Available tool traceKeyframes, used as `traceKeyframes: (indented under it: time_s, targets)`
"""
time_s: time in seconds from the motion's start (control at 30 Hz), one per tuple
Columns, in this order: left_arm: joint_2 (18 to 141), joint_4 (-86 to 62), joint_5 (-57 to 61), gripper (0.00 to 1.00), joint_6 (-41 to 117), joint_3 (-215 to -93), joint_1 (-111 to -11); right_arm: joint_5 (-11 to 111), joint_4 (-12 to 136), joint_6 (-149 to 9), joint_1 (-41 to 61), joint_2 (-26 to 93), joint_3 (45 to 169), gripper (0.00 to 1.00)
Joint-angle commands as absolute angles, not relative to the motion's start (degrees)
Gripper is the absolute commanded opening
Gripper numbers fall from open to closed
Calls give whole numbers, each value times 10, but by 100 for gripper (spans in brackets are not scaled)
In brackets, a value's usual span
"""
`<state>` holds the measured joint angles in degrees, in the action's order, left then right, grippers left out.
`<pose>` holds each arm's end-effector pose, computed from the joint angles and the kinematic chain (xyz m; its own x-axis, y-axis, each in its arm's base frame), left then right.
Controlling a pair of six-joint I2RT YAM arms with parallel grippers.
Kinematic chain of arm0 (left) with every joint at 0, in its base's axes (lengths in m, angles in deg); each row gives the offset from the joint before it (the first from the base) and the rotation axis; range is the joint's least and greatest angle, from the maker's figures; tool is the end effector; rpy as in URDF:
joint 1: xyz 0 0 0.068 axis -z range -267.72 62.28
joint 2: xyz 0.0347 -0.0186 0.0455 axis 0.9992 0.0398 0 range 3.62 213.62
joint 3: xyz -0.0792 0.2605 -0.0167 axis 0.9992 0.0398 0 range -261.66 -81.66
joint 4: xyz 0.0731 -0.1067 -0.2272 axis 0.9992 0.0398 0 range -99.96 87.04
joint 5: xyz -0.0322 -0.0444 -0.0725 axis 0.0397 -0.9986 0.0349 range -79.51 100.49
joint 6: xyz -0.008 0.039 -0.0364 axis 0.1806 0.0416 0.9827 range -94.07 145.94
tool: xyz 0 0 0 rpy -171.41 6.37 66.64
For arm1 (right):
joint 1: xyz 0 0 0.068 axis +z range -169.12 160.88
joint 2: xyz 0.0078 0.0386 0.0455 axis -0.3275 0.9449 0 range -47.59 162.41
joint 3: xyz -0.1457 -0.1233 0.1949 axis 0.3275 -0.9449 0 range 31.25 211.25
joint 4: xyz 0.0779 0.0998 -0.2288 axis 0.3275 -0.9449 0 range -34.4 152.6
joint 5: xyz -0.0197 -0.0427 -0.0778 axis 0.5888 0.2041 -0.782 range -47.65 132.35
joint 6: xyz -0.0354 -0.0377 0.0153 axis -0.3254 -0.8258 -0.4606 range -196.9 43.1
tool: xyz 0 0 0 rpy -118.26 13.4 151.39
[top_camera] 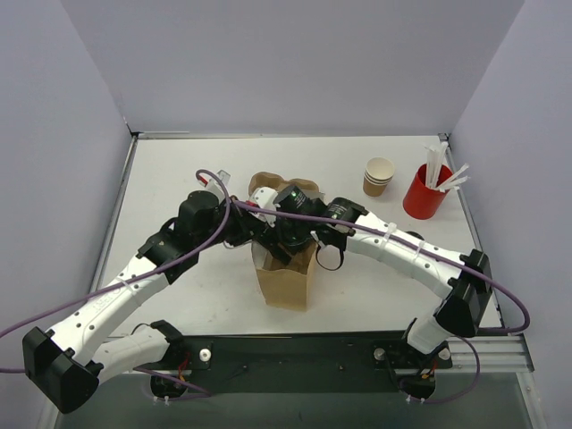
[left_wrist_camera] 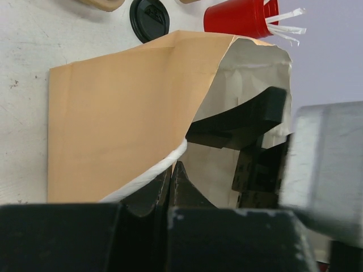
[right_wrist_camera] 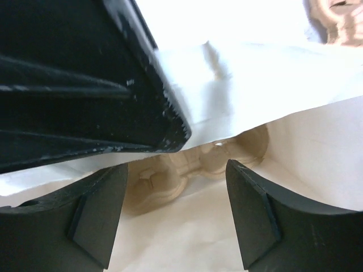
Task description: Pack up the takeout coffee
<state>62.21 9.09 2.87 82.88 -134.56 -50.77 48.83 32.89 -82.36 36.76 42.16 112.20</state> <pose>0.1820 -0.1428 0.3285 -0.7625 -0.4659 -0.4488 0.0973 0.6033 -0.7915 0.1963 0.2968 0.3312 -0.2649 -0.5592 -0.7855 -0.9013 0.4332 -0.0045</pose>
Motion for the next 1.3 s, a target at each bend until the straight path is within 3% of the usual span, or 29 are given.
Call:
traceKeyframes:
  time_s: [0.0, 0.57, 1.27]
  targets:
    - [621, 77, 15, 0, 822, -1372, -503, 487, 333, -817, 366, 387, 1159, 65]
    - [626, 90, 22, 0, 812, -1387, -503, 482, 331, -807, 363, 360, 1185, 66]
    - [632, 100, 47, 0, 807, -1399, -491, 557, 361, -708, 316, 320, 1240, 67]
